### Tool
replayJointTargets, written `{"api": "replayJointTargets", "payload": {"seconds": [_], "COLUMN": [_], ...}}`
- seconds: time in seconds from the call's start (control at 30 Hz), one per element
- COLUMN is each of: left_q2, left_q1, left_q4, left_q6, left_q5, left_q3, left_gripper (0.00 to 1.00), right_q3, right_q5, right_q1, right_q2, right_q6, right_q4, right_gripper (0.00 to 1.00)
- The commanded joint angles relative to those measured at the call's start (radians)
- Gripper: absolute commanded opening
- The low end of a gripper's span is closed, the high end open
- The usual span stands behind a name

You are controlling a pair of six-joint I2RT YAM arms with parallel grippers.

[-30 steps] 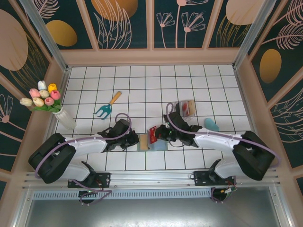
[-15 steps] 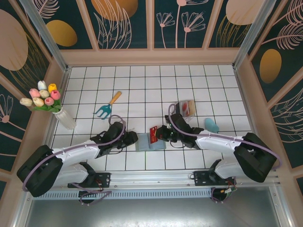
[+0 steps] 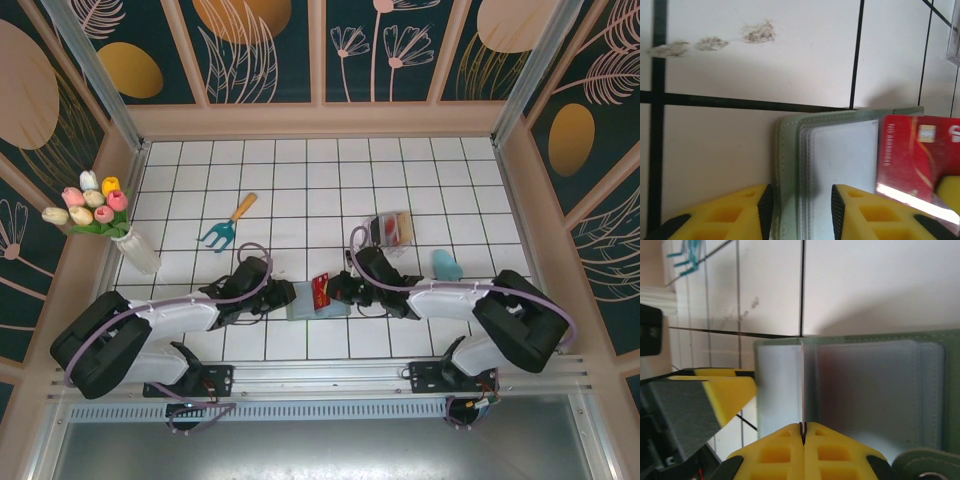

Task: Put the credit cards into the card holder
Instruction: Insert the credit card into the card slot.

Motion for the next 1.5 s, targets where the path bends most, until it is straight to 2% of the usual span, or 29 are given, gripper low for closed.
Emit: {"api": "replayJointTargets", "payload": {"seconds": [0.0,0.3,0.63,0.8,0.97,1.2,1.3,1.47], "left_q2": [0.034,0.046,0.063,0.062,0.064,0.050,0.055,0.061], "left_q1": [-0.004,-0.007,-0.014,-0.014,-0.014,-0.014,-0.015,-0.014], "left_q4": [0.008,0.003,-0.004,-0.011,-0.019,-0.043,-0.040,-0.030], "left_q6": [0.012,0.002,-0.005,-0.009,-0.012,-0.010,-0.009,-0.005], "left_q5": [0.024,0.018,0.009,-0.003,-0.014,-0.041,-0.042,-0.033], "left_q3": [0.011,-0.005,-0.004,-0.001,0.002,-0.002,-0.003,-0.001], "left_gripper": [0.35,0.21,0.20,0.19,0.19,0.18,0.17,0.17], "right_q3": [-0.007,-0.038,-0.003,0.060,0.097,0.141,0.135,0.153], "right_q5": [0.016,0.005,-0.022,-0.035,-0.030,0.086,0.079,0.027], "right_q1": [0.022,0.035,0.059,0.084,0.092,0.082,0.070,0.068], "right_q2": [0.020,0.056,0.153,0.203,0.204,0.105,0.100,0.158], "right_q6": [0.005,0.003,0.046,0.031,0.034,-0.043,-0.053,-0.054], "right_q4": [0.040,0.078,0.187,0.151,0.095,-0.159,-0.166,-0.117], "right_gripper": [0.02,0.02,0.03,0.05,0.13,0.22,0.23,0.19]}}
